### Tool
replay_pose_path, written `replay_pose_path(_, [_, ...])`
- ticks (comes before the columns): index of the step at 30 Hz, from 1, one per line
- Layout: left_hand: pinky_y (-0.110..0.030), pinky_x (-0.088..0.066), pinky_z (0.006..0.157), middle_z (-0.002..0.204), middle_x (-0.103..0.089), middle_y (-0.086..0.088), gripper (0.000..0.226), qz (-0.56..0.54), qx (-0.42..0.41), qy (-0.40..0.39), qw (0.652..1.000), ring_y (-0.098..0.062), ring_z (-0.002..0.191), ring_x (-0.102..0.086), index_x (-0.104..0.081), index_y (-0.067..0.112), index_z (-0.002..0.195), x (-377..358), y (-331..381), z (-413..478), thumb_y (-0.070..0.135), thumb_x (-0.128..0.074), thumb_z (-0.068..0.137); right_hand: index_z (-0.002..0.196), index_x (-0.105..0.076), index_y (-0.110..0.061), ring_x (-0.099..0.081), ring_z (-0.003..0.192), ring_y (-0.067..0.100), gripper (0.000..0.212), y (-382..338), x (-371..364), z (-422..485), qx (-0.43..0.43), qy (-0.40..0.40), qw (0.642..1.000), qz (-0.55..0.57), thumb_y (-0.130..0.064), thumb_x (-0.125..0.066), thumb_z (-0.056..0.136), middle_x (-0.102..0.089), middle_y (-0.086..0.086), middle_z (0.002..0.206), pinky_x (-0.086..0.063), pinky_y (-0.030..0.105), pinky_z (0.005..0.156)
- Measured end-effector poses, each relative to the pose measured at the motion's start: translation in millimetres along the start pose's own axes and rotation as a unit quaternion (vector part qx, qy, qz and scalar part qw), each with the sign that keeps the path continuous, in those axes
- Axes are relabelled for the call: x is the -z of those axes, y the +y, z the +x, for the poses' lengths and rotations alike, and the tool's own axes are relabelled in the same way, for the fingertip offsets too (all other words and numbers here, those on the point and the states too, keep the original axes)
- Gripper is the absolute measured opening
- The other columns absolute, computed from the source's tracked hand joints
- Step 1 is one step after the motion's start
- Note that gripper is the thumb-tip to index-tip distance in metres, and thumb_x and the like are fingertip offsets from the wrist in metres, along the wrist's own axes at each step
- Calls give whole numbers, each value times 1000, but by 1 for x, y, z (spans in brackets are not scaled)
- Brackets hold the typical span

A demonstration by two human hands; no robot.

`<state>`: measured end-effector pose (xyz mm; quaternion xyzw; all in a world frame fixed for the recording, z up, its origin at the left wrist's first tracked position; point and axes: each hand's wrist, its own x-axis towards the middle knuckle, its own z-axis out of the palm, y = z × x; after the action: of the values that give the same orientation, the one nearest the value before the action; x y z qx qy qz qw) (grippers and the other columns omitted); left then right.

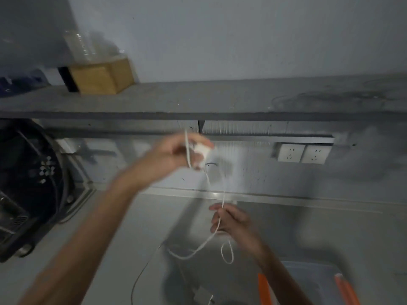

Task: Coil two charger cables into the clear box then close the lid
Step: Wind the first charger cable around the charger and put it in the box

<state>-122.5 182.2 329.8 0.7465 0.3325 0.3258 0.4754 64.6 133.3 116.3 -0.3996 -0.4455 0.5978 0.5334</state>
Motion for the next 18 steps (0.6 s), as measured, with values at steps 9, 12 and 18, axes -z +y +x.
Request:
replay_pose_path(9, [-38, -48, 75, 98, -59, -17, 32, -439, 188, 99, 873, -26, 82, -54, -64, 8, 107, -118, -108, -22, 29, -42, 99, 103, -65, -7, -60, 62, 11, 24, -58, -21, 19, 134, 123, 977, 110, -19, -44, 99, -62, 0, 73, -51, 25, 60])
replay_pose_path(12, [-32, -52, 68, 101, -55, -12, 30, -357, 169, 120, 911, -21, 79, -63, -57, 11, 106, -131, -104, -20, 37, -55, 93, 107, -68, -10, -57, 73, 14, 25, -56, -27, 18, 140, 127, 979, 70, -17, -45, 100, -59, 1, 79, -50, 25, 68])
replay_pose_path(18, [-37, -57, 71, 97, -62, -13, 22, -263, 162, 107, 945, -29, 79, -67, -59, 12, 110, -130, -95, -22, 11, -65, 89, 107, -72, -19, -67, 105, 23, 24, -83, -1, 5, 115, 49, 984, -127, -13, -52, 96, -72, 8, 110, -53, 35, 92])
